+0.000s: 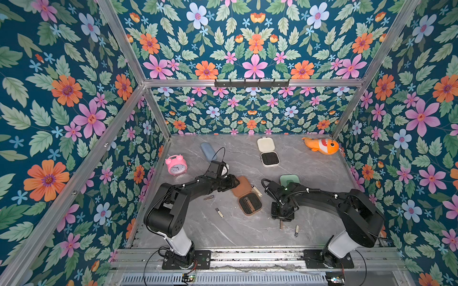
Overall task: Organize nail clipper sets
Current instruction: Pick up the nail clipper from the center of the board.
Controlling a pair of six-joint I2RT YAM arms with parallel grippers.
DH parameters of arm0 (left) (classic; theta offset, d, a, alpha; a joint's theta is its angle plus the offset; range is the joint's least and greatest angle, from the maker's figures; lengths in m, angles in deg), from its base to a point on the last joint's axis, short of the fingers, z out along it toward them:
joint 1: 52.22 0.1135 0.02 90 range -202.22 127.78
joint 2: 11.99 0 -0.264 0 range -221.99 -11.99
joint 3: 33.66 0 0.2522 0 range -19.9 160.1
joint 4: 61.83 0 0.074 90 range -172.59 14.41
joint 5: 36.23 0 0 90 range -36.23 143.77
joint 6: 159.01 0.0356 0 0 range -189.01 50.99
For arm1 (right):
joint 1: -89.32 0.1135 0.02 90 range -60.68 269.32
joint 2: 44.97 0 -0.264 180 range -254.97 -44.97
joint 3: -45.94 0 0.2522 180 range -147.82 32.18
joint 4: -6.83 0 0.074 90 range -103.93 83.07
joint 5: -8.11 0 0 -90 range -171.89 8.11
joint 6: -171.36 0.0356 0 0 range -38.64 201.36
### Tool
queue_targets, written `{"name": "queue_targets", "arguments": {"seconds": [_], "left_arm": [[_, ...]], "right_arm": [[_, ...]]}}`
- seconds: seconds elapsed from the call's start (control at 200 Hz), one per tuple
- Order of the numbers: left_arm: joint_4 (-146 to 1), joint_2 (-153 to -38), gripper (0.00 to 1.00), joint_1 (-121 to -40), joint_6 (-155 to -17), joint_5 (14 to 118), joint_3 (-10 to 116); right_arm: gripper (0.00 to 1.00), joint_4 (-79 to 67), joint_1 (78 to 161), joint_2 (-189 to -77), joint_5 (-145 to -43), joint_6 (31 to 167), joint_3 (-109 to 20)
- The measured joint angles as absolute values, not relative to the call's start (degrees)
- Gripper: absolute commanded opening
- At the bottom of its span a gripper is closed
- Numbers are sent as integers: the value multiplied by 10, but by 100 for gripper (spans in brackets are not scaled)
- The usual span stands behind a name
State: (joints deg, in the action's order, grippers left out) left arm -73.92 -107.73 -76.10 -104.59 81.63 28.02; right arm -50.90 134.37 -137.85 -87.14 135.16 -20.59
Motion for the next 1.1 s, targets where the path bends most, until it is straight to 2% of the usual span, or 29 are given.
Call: {"name": "queue_targets", "arguments": {"seconds": [0.105,0.555,0.95,1.1], "left_arm": [[-739,-1077,52,-760,-1046,818,276],[-735,-1080,53,-757,-1046,822,283],[-739,-1101,53,-757,-1046,842,330],[-739,-1117,53,-760,-1050,856,340]], "right_arm": [[37,-525,1344,-1383,-864,1347,-209],[25,-534,1345,-1394,-864,1332,-204],[9,-538,1344,-1425,-859,1299,-242],[6,-536,1344,-1428,-843,1269,-275]]}}
